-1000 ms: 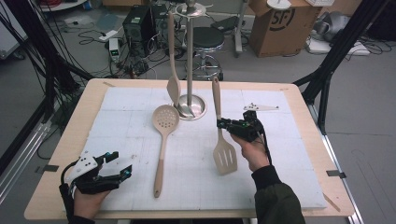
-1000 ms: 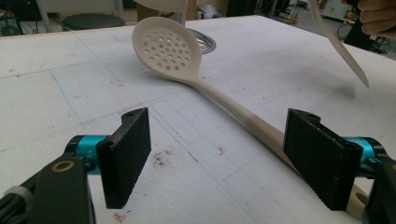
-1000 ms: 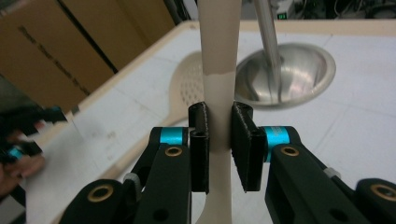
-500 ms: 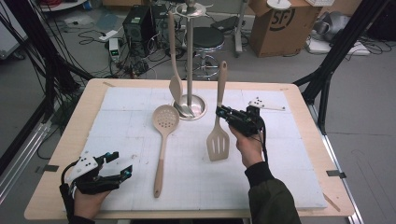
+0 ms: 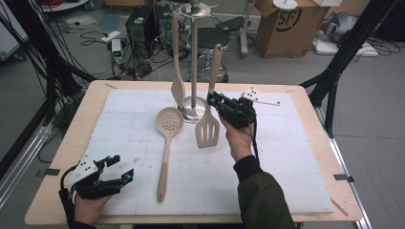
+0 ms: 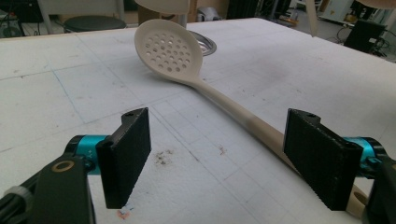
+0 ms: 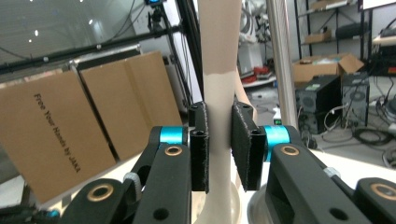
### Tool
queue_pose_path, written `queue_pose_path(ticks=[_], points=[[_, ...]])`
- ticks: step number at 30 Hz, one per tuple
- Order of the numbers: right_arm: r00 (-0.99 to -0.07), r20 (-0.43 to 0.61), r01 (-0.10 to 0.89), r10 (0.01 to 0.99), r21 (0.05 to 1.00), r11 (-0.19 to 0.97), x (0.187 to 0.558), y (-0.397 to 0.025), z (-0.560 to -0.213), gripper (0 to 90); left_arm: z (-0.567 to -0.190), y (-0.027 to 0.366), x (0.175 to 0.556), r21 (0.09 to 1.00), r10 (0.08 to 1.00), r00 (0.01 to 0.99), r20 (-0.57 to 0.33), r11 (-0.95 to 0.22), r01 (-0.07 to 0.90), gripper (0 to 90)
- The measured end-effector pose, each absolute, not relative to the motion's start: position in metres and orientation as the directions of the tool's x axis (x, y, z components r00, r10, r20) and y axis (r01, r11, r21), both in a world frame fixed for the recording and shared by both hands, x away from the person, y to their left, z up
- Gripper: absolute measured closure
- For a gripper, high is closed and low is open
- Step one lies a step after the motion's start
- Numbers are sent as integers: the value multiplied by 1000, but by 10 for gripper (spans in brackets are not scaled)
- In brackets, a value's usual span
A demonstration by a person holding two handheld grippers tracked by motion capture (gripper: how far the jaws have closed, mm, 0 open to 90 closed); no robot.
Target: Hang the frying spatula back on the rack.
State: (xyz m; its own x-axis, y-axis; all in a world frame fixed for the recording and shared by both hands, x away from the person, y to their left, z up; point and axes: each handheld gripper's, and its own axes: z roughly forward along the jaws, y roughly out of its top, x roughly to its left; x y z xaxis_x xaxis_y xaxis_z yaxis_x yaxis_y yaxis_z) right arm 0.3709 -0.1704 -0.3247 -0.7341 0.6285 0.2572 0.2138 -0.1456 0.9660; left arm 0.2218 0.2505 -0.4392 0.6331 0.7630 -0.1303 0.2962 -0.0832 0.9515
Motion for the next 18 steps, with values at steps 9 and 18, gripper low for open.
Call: queue_pose_path(ticks=[9, 18], points=[[-743, 246, 176, 623, 969, -172, 379, -155, -312, 783, -440, 254, 220, 953, 770, 624, -134, -74, 295, 241], [-751, 232, 175, 618, 973, -153, 388, -132, -303, 783, -440, 255, 220, 953, 768, 626, -136, -72, 294, 241]])
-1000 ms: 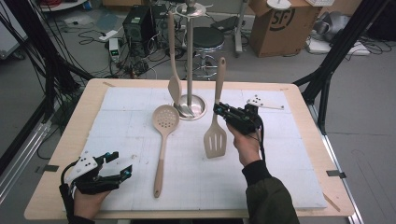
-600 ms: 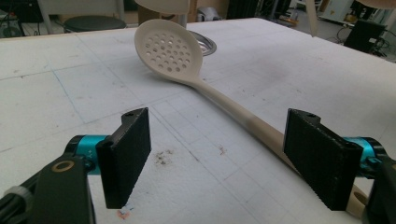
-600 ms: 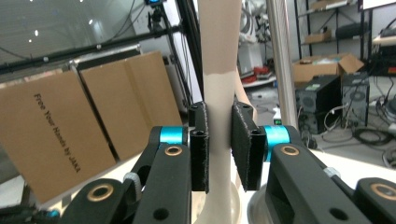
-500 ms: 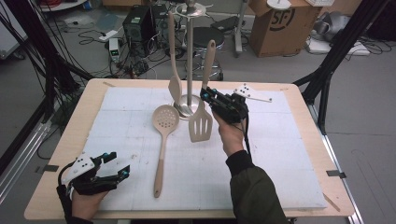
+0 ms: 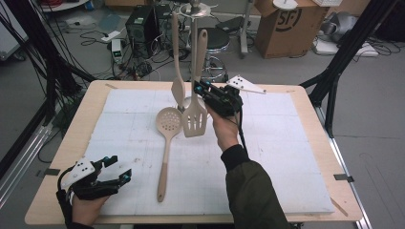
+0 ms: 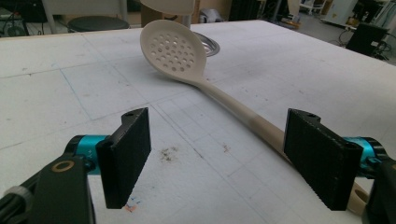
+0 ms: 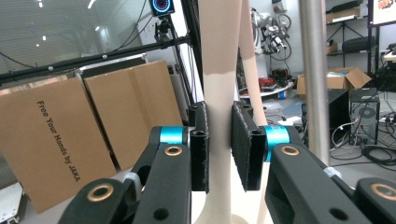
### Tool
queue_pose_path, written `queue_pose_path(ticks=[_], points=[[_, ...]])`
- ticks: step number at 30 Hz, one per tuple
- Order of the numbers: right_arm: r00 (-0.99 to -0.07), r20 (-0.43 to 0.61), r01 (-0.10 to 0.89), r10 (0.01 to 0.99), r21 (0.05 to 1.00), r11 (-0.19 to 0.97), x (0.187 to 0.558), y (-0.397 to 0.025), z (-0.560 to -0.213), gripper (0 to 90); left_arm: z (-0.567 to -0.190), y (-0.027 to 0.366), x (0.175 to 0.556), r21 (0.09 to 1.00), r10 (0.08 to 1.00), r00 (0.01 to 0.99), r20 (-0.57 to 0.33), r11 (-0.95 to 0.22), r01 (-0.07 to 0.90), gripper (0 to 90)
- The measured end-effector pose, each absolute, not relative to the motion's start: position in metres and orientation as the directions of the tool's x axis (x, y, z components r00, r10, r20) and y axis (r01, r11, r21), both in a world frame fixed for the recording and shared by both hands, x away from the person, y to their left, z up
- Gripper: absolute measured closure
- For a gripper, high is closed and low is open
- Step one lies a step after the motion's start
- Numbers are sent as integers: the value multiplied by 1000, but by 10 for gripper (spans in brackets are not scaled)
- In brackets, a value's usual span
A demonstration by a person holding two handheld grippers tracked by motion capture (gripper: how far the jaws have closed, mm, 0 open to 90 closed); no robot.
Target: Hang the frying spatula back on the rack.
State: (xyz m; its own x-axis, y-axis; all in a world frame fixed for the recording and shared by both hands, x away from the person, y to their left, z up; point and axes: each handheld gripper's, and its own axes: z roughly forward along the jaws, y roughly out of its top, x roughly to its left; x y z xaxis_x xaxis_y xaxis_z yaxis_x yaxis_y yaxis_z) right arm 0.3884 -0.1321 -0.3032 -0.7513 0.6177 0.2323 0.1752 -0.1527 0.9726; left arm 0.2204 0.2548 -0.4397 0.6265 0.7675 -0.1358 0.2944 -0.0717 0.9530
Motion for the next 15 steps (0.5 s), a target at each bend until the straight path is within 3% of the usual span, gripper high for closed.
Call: queue_pose_path(ticks=[15], points=[[-732, 237, 197, 638, 971, -135, 406, -111, -286, 784, -440, 255, 220, 954, 763, 631, -144, -63, 294, 241]])
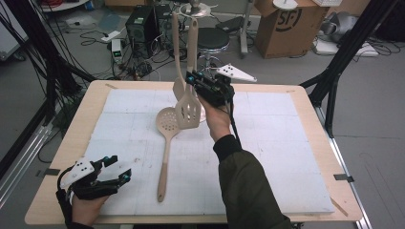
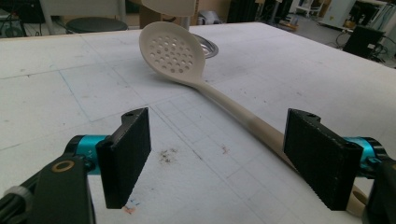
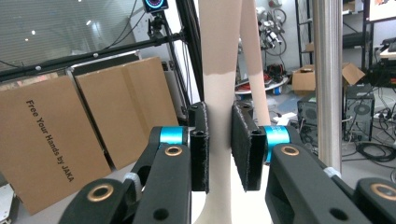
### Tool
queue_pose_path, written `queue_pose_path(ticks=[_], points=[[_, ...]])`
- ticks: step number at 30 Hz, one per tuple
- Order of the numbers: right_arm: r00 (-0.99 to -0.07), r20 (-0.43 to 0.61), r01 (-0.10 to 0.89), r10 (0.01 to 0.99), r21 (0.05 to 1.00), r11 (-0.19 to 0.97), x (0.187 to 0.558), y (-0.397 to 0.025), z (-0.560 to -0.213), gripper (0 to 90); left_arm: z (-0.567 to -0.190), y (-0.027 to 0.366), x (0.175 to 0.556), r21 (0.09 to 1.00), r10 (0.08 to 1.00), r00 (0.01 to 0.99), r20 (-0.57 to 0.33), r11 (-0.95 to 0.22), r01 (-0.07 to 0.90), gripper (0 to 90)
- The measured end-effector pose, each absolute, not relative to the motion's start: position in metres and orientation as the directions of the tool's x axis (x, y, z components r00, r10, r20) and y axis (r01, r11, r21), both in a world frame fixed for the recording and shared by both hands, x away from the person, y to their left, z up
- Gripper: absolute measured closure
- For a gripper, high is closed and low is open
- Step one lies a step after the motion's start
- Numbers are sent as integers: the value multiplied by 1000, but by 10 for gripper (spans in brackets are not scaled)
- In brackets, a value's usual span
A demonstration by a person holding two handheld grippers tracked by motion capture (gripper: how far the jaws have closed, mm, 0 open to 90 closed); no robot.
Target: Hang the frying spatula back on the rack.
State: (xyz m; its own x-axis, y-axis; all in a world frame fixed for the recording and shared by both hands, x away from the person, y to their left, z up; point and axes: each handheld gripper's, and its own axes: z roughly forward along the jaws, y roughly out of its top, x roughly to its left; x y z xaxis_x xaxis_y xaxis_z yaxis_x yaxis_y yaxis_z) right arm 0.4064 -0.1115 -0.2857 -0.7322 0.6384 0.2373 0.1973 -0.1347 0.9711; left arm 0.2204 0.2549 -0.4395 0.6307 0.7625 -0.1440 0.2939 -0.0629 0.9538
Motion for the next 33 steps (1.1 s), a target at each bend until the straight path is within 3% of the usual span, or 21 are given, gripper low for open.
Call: queue_pose_path(ticks=[25, 27, 30, 33], points=[[-648, 240, 252, 723, 963, -94, 426, -103, -289, 767, -438, 255, 219, 956, 759, 635, -140, -62, 285, 241], [-639, 249, 254, 728, 961, -106, 427, -105, -291, 750, -438, 256, 219, 956, 761, 633, -145, -57, 287, 241], [-625, 281, 265, 729, 954, -140, 429, -109, -294, 591, -438, 256, 219, 956, 761, 633, -143, -60, 288, 241], [-613, 320, 289, 722, 942, -173, 430, -115, -299, 543, -438, 255, 219, 956, 760, 634, -138, -65, 286, 241]])
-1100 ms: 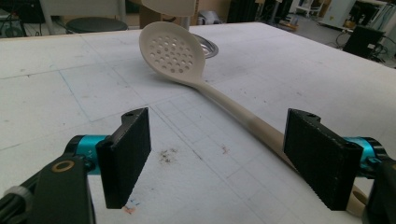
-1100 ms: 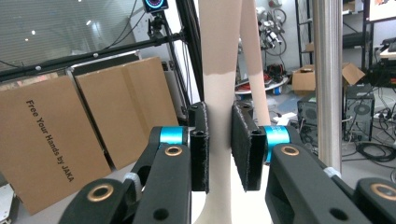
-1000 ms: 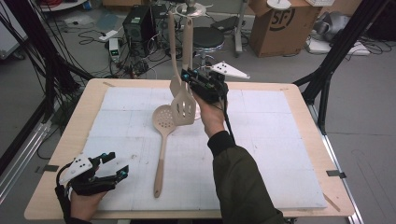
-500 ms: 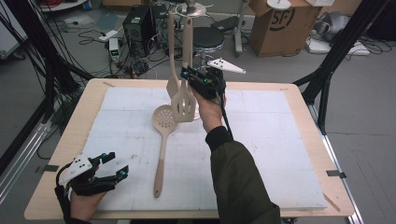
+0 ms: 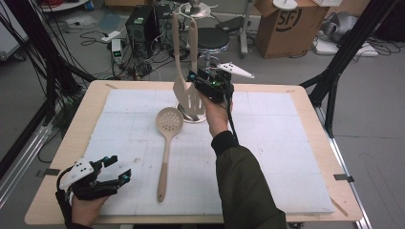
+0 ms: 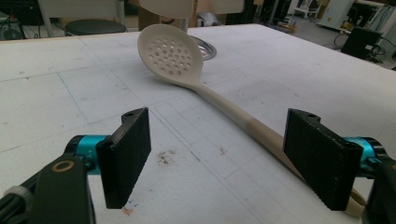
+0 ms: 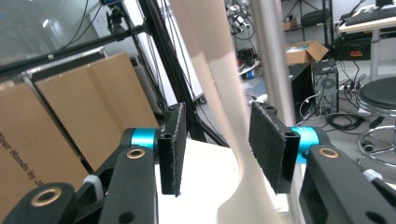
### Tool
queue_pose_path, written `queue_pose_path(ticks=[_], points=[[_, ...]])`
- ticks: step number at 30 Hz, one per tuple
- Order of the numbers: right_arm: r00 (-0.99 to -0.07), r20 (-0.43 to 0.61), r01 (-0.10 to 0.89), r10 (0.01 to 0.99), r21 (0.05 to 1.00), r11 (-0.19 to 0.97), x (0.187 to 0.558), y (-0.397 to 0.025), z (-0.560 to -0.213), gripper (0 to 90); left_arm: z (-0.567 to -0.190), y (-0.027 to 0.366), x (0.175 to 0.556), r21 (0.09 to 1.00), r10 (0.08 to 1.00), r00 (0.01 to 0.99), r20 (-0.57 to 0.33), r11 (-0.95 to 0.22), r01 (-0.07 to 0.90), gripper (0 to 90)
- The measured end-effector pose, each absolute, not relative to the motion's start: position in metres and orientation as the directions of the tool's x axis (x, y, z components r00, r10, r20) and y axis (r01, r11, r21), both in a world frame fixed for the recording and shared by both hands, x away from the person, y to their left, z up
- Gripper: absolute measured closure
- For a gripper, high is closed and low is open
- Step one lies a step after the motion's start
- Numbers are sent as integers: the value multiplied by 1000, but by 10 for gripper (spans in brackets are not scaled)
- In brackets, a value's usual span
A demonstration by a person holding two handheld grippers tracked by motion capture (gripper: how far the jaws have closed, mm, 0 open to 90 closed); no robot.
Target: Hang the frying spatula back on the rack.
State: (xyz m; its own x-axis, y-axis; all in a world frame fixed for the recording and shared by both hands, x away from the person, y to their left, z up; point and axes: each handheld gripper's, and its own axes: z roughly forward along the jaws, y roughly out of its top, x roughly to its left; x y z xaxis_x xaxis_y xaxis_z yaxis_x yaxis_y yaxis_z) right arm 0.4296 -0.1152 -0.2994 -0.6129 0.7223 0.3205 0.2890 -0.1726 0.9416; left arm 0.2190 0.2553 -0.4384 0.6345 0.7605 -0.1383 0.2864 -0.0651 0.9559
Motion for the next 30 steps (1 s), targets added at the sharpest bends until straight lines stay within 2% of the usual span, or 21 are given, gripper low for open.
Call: queue_pose_path(ticks=[4, 10, 15, 17, 20, 30], points=[[-617, 354, 279, 702, 933, -226, 425, -124, -303, 509, -439, 253, 218, 956, 759, 636, -138, -67, 287, 241], [-645, 348, 273, 681, 937, -220, 418, -134, -304, 388, -438, 252, 214, 955, 760, 638, -125, -83, 286, 241], [-660, 360, 284, 659, 932, -225, 413, -140, -308, 325, -438, 254, 212, 955, 768, 629, -123, -80, 285, 241], [-684, 386, 305, 619, 922, -239, 411, -142, -312, 308, -438, 255, 213, 955, 769, 626, -129, -74, 287, 240], [-713, 393, 318, 581, 919, -231, 405, -145, -318, 306, -439, 255, 215, 955, 769, 626, -130, -74, 288, 240], [-707, 393, 332, 588, 919, -215, 396, -163, -332, 303, -442, 244, 224, 951, 753, 645, -130, -89, 296, 238]])
